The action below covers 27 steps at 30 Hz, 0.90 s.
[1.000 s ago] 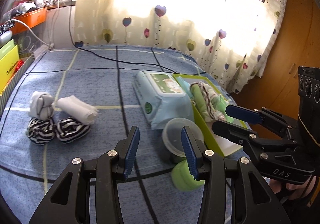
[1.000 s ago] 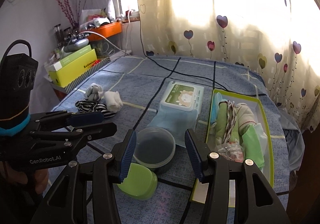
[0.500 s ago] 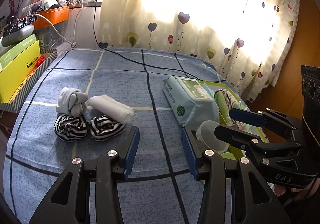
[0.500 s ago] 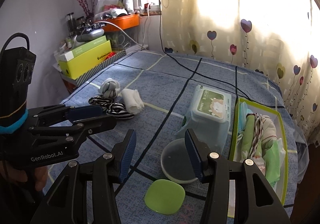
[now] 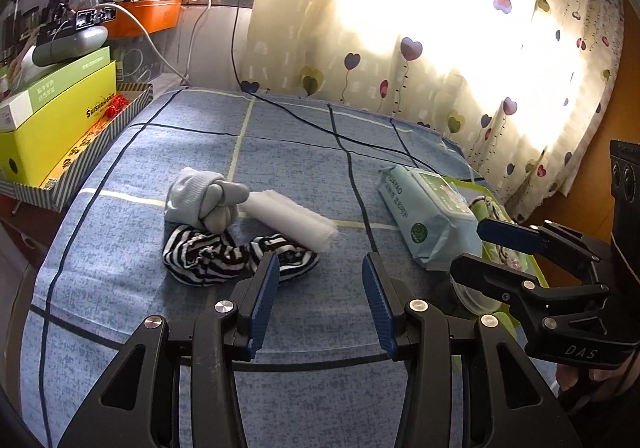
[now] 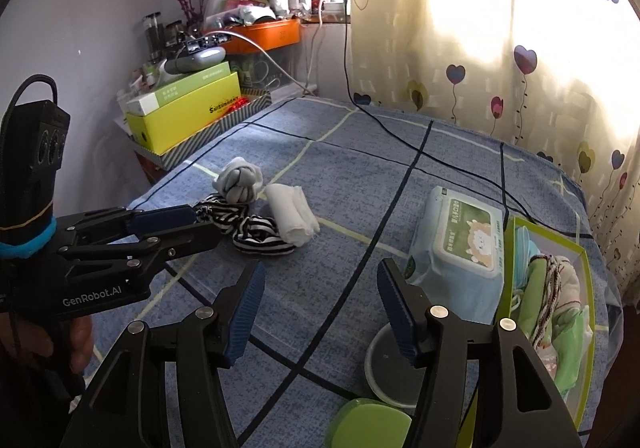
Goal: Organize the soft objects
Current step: 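Grasp a black-white striped sock with the left tool while the right tool grasps the rolled white towel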
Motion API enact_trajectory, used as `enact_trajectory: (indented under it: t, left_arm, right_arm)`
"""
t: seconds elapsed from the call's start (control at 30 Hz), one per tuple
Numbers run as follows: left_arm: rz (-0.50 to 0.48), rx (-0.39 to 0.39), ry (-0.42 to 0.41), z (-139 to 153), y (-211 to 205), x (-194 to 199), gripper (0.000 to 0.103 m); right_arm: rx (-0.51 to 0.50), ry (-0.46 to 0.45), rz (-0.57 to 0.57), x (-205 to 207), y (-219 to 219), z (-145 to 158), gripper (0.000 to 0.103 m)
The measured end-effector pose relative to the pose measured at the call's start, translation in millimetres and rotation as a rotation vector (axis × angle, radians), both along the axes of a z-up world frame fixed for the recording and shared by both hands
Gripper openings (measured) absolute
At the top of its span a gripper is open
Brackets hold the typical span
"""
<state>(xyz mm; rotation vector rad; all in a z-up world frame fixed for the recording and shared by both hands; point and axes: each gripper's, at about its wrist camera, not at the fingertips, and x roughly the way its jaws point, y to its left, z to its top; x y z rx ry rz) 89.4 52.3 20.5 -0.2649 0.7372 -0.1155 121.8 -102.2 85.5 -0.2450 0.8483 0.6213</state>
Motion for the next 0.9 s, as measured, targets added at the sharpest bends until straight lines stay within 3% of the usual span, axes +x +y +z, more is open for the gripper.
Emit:
enact_trajectory:
  t: [0.47, 0.9]
  left_arm:
    - [0.11, -0.013, 0.047, -20.9, 63.3, 13.4, 0.045]
    - [0.117, -0.015, 0.133, -50.6, 82.5, 42.2, 0.045]
  right_arm:
    - [-0.096, 0.081, 0.046, 44.5, 59.9, -27.1, 0.058]
    - [-0.22, 0.254, 0.089, 107.6, 106.9, -82.2, 0.057]
